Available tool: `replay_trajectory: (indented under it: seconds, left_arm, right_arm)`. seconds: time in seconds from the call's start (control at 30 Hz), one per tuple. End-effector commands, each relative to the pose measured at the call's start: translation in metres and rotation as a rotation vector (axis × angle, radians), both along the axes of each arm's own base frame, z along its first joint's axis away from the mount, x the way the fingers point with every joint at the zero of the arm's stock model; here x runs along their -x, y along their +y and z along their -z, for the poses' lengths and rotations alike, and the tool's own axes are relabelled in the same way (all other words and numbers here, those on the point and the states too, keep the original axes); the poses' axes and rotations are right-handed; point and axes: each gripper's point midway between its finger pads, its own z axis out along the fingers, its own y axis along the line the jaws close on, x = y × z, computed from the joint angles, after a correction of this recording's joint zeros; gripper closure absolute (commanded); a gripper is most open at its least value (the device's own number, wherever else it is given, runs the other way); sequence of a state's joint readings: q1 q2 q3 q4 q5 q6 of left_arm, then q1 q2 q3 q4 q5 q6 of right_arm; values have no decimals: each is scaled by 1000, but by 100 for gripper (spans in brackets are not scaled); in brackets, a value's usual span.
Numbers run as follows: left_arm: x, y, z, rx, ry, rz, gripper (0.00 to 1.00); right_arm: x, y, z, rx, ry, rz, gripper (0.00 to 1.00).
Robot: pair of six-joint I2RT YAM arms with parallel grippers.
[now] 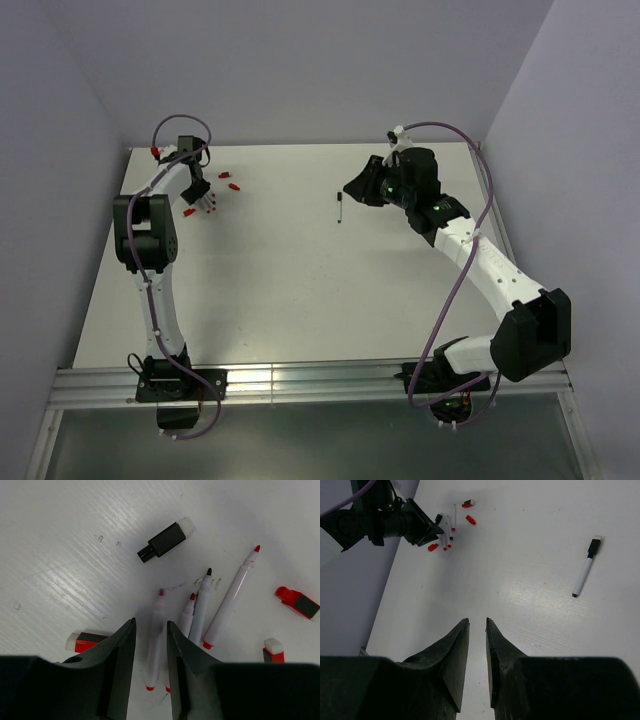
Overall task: Insert the pens into the pen caps
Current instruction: Pick up the pen from the center of the board.
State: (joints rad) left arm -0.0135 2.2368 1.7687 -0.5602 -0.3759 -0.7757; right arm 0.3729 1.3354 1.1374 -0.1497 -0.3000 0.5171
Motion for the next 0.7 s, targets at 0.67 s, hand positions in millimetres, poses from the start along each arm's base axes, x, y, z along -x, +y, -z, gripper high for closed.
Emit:
replay_trajectory:
  seconds: [0.67]
  left_arm:
    - [3,-1,9,1,58,6,76]
  right_arm:
    - [3,0,-9,-35,-23,-24,74]
